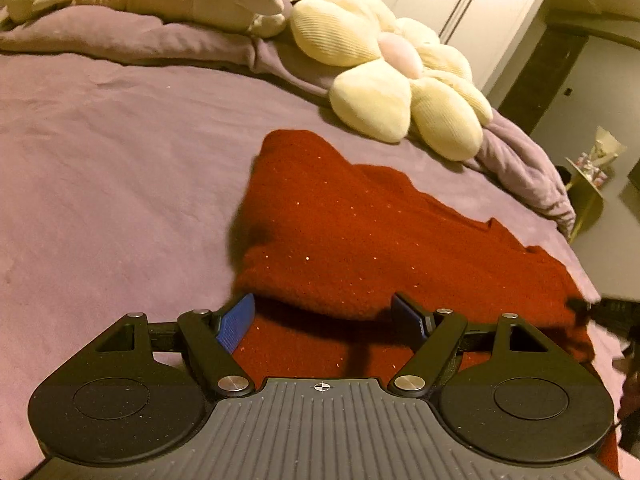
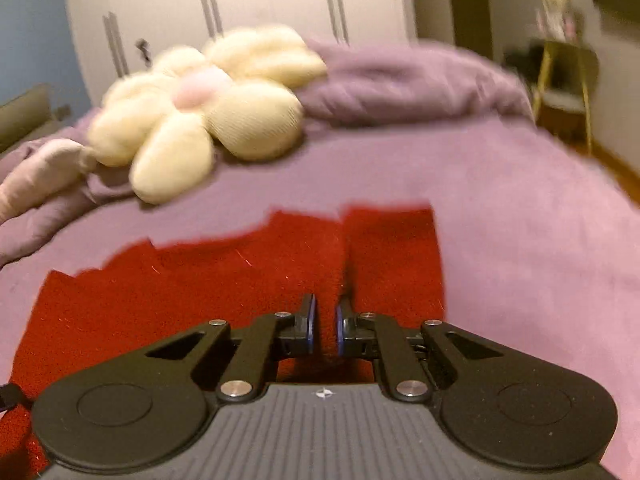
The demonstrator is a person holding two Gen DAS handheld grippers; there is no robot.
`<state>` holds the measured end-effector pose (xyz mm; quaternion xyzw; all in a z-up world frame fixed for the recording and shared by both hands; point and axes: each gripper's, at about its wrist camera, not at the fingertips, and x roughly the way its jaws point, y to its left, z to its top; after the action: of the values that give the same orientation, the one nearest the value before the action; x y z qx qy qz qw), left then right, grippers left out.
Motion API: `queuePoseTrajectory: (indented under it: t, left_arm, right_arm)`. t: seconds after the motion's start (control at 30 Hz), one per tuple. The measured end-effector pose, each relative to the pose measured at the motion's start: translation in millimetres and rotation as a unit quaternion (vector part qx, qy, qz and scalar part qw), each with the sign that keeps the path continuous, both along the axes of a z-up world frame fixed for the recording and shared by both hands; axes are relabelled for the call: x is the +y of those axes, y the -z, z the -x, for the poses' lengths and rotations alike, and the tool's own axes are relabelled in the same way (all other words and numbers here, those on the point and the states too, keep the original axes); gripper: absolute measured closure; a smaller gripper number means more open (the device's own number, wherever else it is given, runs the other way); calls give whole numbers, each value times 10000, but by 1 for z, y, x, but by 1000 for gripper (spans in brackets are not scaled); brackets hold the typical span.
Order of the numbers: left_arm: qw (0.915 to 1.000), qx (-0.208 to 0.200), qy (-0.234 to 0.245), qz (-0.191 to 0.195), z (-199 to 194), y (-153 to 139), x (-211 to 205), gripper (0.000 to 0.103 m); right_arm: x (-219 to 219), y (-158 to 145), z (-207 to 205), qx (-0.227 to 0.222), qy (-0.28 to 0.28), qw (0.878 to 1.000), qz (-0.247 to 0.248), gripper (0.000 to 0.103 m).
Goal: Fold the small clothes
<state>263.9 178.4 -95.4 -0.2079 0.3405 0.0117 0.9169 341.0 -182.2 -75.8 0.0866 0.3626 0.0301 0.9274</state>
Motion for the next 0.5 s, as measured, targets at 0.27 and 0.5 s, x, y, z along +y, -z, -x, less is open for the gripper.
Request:
queuePoseTrajectory:
  t: [0.27,0.5]
  left_arm:
    - [9997,97,-161,-185,-1,-7,4,22]
    - [9991,123,-60,-411,10,-19,7,22]
  right_arm:
    - [-14,-3,6,-254,-42,9994,-240,96]
    - [-34,19,-7,4,407,9992,54,96]
